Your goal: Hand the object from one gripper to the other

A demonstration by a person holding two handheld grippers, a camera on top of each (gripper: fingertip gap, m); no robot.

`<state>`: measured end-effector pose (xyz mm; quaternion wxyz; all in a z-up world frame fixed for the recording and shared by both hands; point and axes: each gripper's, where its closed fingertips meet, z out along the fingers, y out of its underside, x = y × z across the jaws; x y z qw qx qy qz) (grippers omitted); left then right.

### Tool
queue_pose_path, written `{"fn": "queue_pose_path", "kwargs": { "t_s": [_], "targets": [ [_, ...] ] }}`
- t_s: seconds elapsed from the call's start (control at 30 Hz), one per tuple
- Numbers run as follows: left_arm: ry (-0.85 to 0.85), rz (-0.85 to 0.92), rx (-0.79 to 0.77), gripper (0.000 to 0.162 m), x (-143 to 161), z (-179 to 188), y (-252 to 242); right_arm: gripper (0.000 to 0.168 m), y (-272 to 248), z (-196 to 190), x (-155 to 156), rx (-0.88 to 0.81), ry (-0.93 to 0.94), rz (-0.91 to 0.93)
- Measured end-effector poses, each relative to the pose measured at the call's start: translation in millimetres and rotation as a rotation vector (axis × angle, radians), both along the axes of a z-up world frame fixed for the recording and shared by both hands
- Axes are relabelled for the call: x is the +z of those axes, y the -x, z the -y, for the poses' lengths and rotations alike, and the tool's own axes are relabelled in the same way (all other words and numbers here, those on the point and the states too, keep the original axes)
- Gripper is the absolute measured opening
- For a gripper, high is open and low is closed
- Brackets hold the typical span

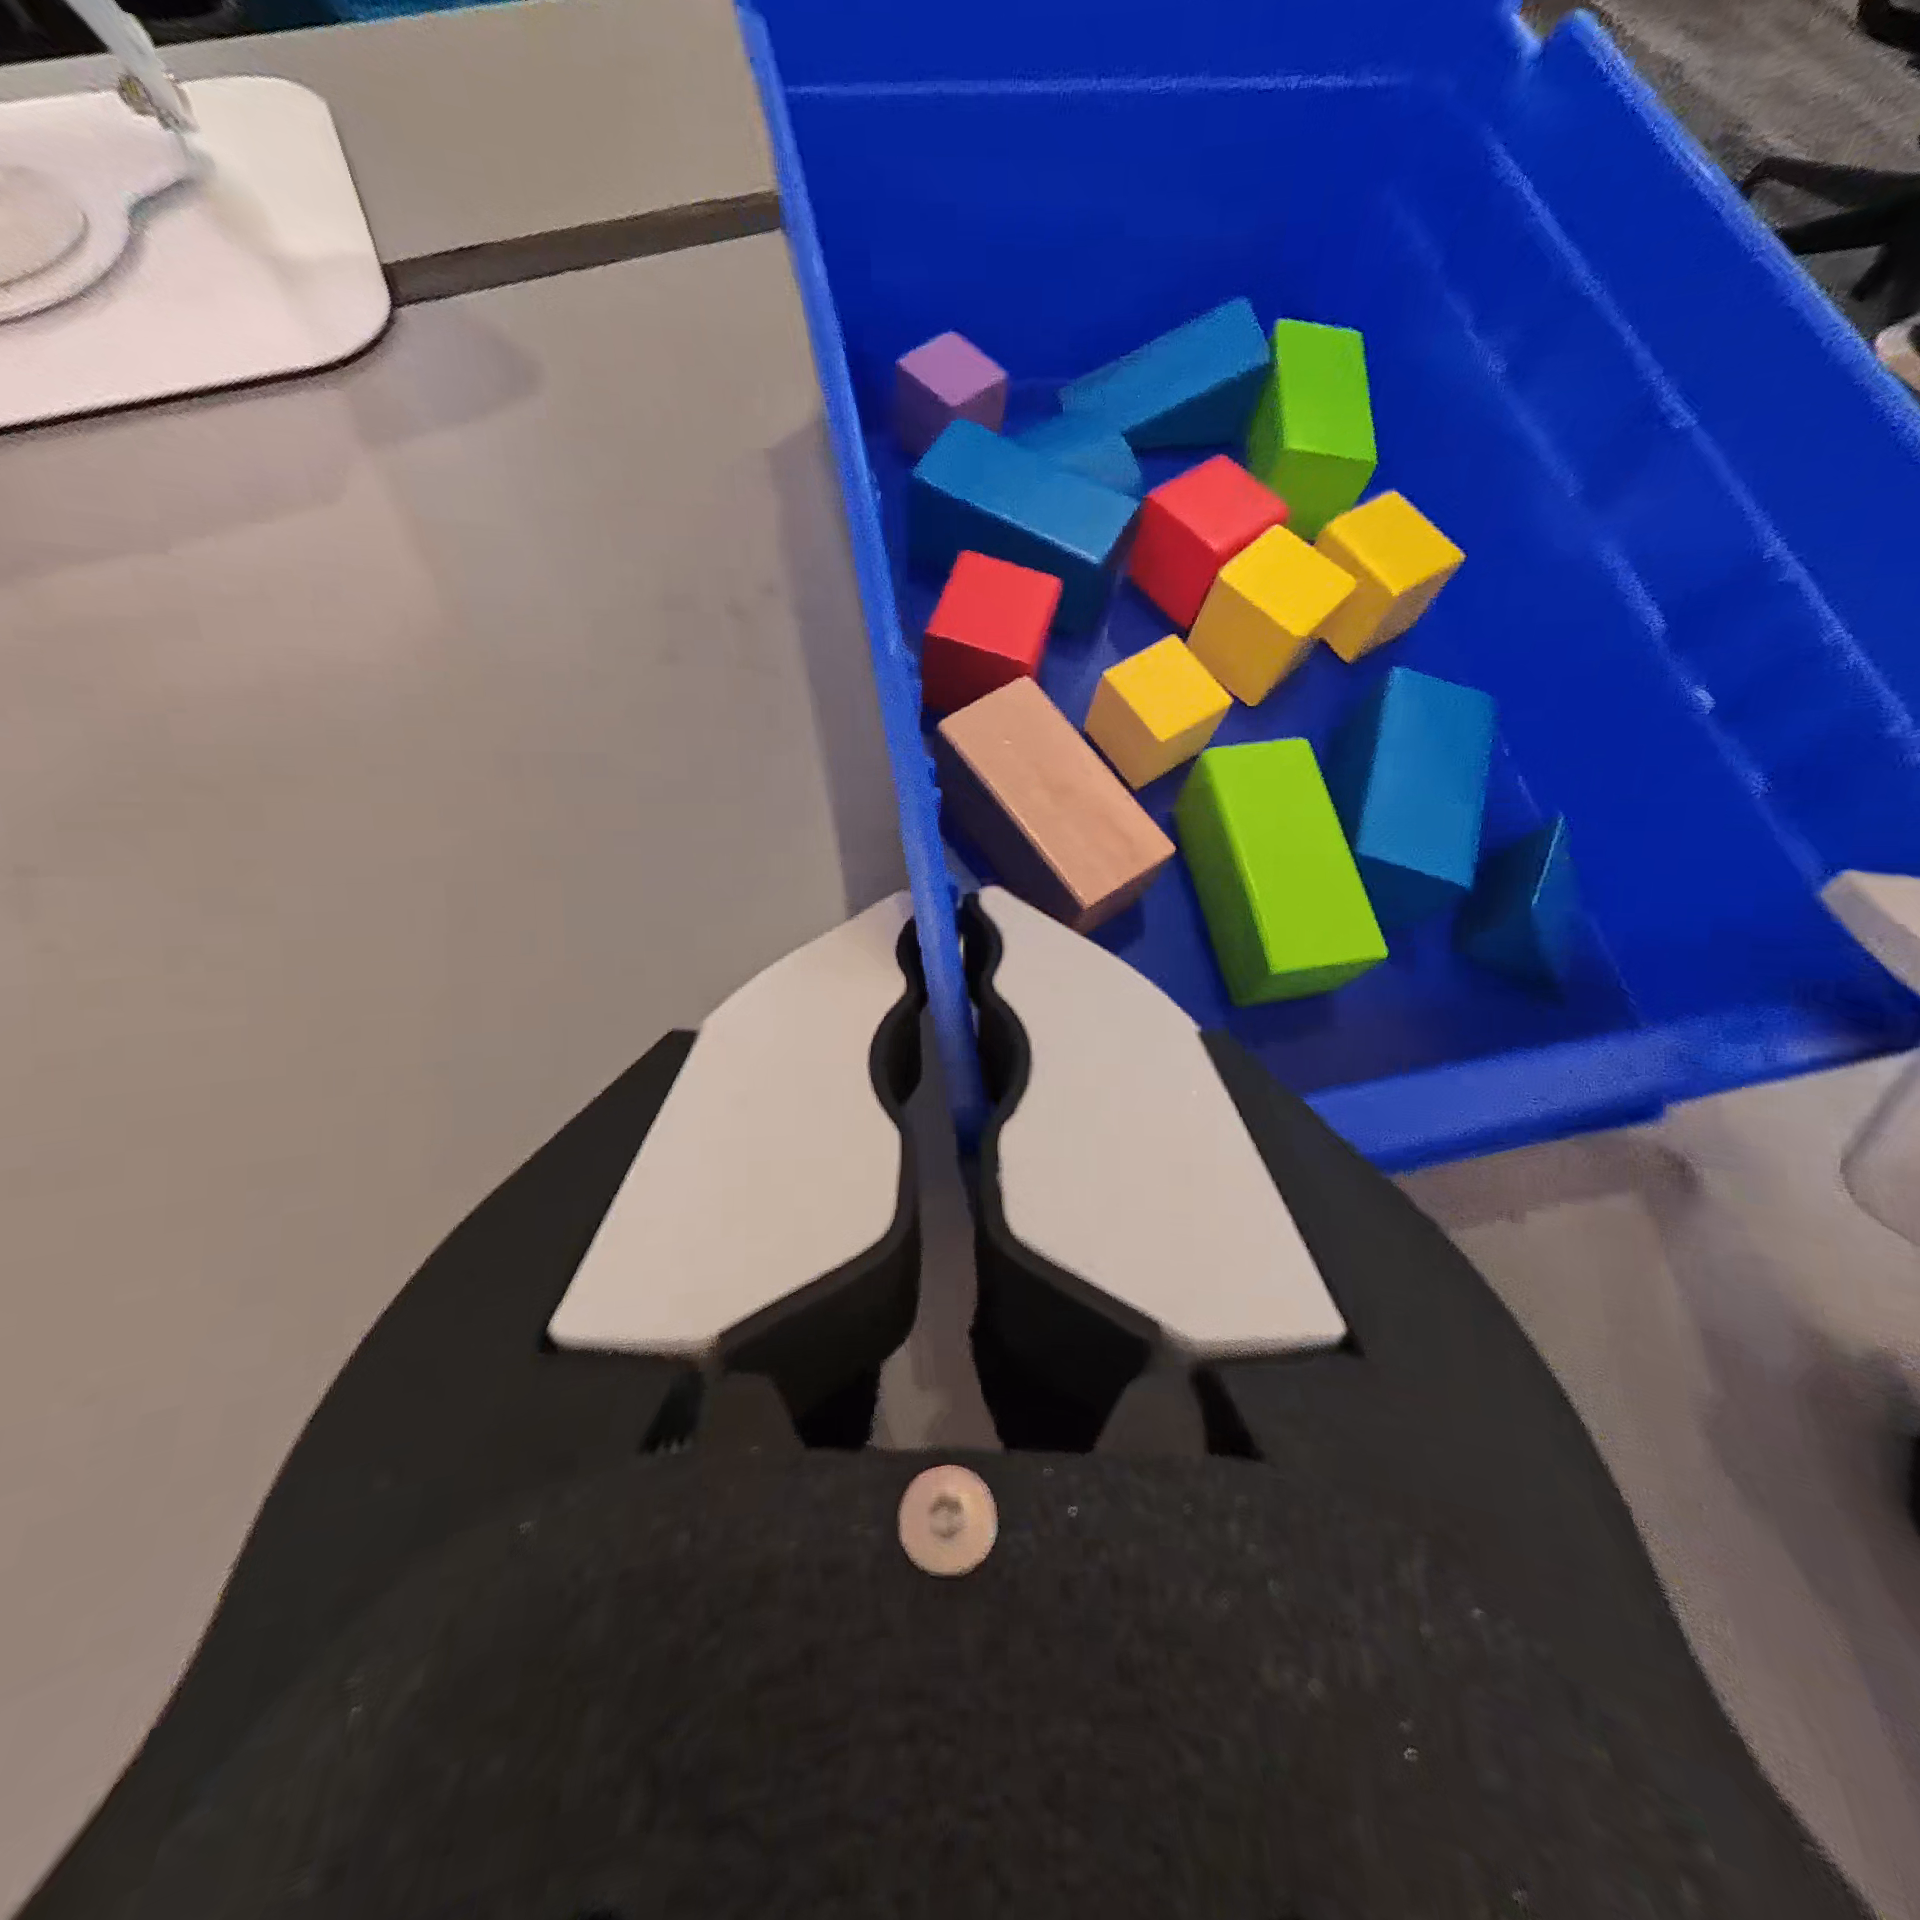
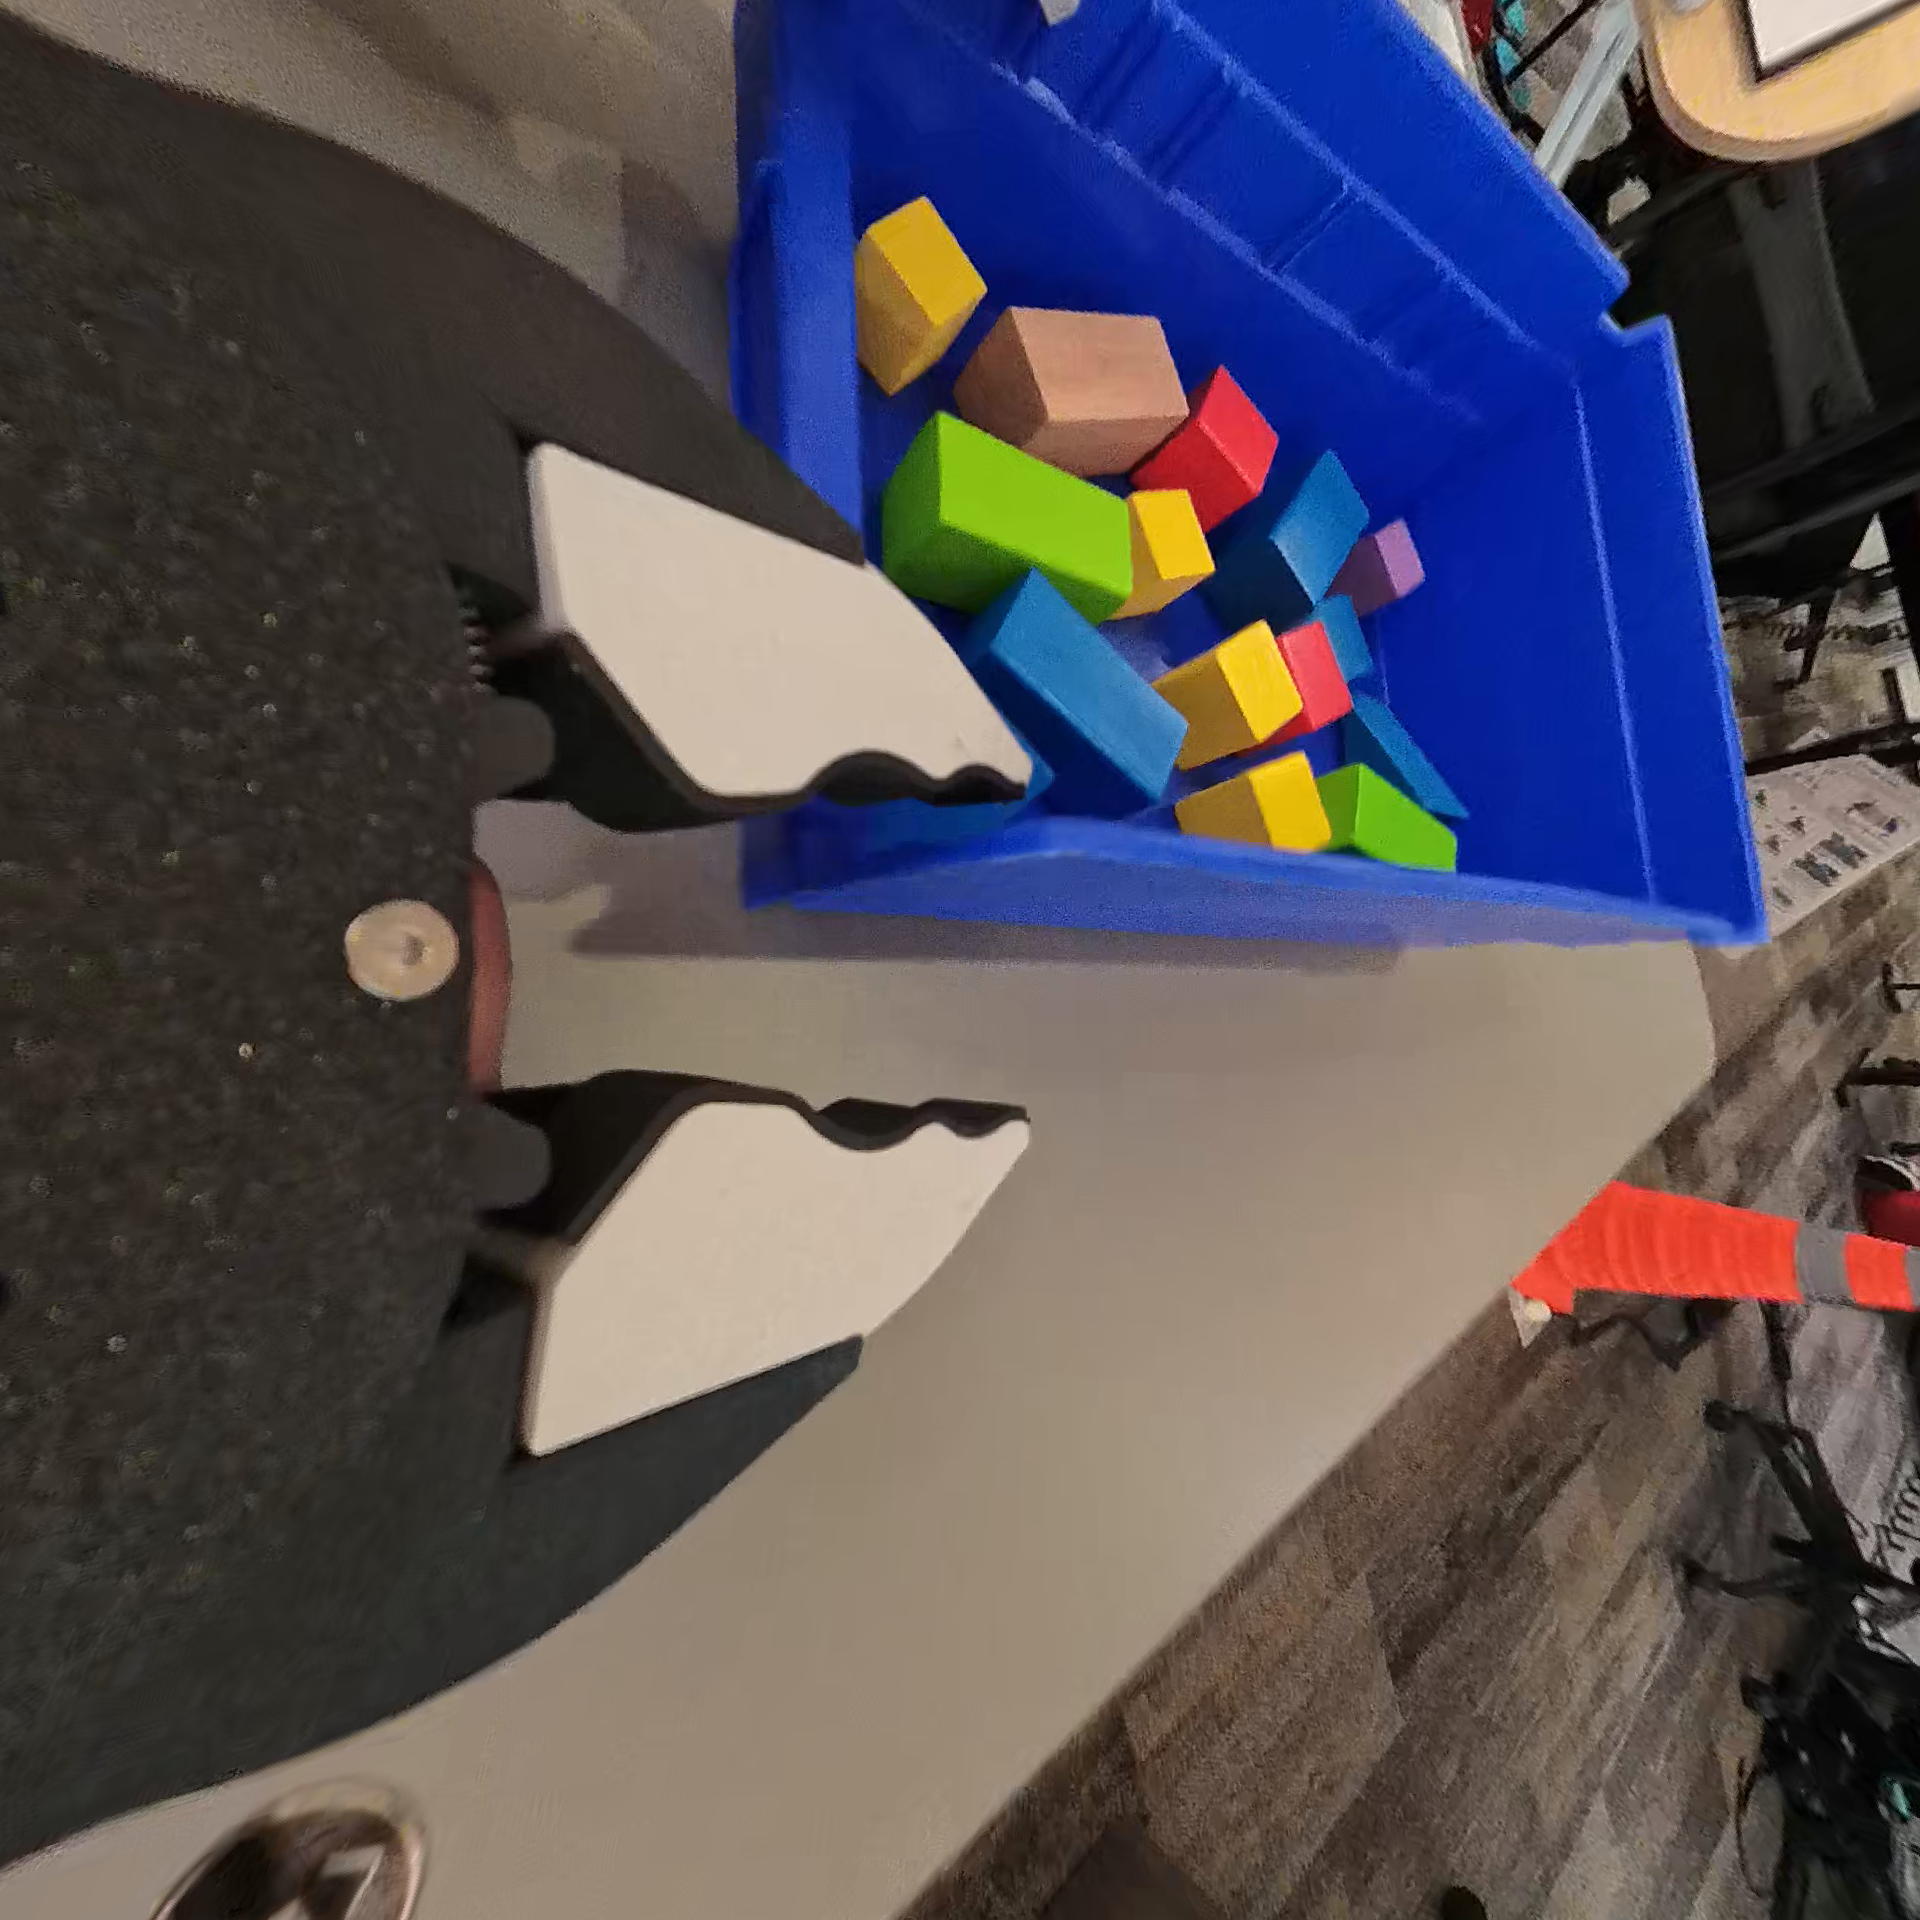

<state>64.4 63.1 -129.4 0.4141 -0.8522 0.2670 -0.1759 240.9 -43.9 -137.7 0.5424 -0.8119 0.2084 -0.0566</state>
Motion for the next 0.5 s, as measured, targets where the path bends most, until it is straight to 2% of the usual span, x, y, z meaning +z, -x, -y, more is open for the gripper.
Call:
{"fn": "queue_pose_path", "kwargs": {
  "t_s": [0.07, 0.13, 0.2, 0.37, 0.5],
  "targets": [
    [0.028, 0.018, -0.001, 0.005, 0.5, 0.9, 5.2, 0.052, 14.9, -11.3, -3.1, 0.045, 0.011, -0.010],
    [0.019, -0.001, -0.002, 0.005, 1.3, 2.2, 9.8, 0.020, 26.1, -17.0, 3.3, 0.049, -0.023, -0.036],
    [0.004, -0.012, 0.019, 0.004, 4.5, 1.4, 19.5, 0.003, 27.5, -15.0, 2.8, 0.020, 0.026, -0.020],
    [-0.016, -0.013, 0.046, 0.004, 17.7, -1.3, 60.9, 0.003, 68.4, -20.6, 11.7, 0.068, 0.069, 0.008],
    [-0.049, -0.031, 0.111, 0.004, 26.7, -8.0, 129.7, 0.002, 132.5, -39.6, 19.4, 0.143, 0.047, 0.001]
  ]
}}
